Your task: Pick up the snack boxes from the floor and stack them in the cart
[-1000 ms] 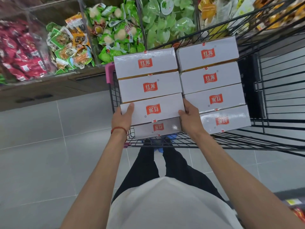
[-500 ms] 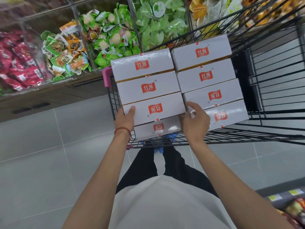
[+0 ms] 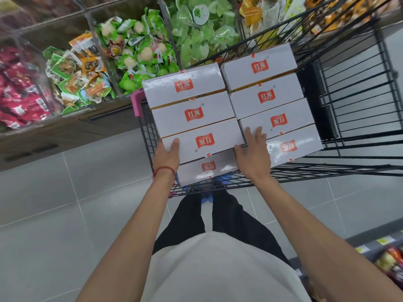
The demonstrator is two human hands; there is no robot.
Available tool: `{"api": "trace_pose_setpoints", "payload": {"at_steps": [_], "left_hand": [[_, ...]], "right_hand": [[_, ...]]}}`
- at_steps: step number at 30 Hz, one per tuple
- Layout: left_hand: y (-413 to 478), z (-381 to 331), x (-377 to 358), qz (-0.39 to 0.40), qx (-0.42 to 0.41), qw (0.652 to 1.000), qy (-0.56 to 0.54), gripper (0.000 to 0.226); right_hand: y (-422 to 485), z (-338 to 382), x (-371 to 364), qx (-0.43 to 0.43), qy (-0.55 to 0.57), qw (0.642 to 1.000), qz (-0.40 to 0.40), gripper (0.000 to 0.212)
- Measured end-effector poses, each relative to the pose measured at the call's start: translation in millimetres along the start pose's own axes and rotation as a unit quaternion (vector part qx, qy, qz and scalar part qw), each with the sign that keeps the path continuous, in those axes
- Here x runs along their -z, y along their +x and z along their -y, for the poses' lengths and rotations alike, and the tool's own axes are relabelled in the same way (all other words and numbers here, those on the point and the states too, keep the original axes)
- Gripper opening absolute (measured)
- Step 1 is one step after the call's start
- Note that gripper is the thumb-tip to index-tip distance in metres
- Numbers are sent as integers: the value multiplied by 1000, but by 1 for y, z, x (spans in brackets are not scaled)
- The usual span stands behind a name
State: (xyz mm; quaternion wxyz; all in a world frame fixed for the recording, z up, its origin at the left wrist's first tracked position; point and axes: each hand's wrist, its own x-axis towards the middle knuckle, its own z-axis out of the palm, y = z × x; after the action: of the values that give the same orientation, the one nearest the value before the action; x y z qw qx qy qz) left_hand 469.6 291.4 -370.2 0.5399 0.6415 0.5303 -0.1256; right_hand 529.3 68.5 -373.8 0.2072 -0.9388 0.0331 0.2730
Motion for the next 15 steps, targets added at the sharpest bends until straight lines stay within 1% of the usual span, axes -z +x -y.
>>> {"api": "trace_pose_setpoints", "payload": {"at_steps": [5,8,10,13,15], "left_hand": [[-8,2,13,45,-8,999,-5,41],[-24,3,18,69,-27,997,1,42],[-39,7,18,53,-42,998,-9,39],[-66,16,15,10,-52,998,-35,27],[-85,23,12,-23,-53,997,-60,21]], "right_hand": [[-3,-4,1,25,-13,999,31,75],[-7,-6,8,48,-7,998,47,70],[-11,-7,11,67,0,996,59,66],[-18,-11,16,112,6,989,92,64],[-26,-11,20,140,31,984,109,63]]}}
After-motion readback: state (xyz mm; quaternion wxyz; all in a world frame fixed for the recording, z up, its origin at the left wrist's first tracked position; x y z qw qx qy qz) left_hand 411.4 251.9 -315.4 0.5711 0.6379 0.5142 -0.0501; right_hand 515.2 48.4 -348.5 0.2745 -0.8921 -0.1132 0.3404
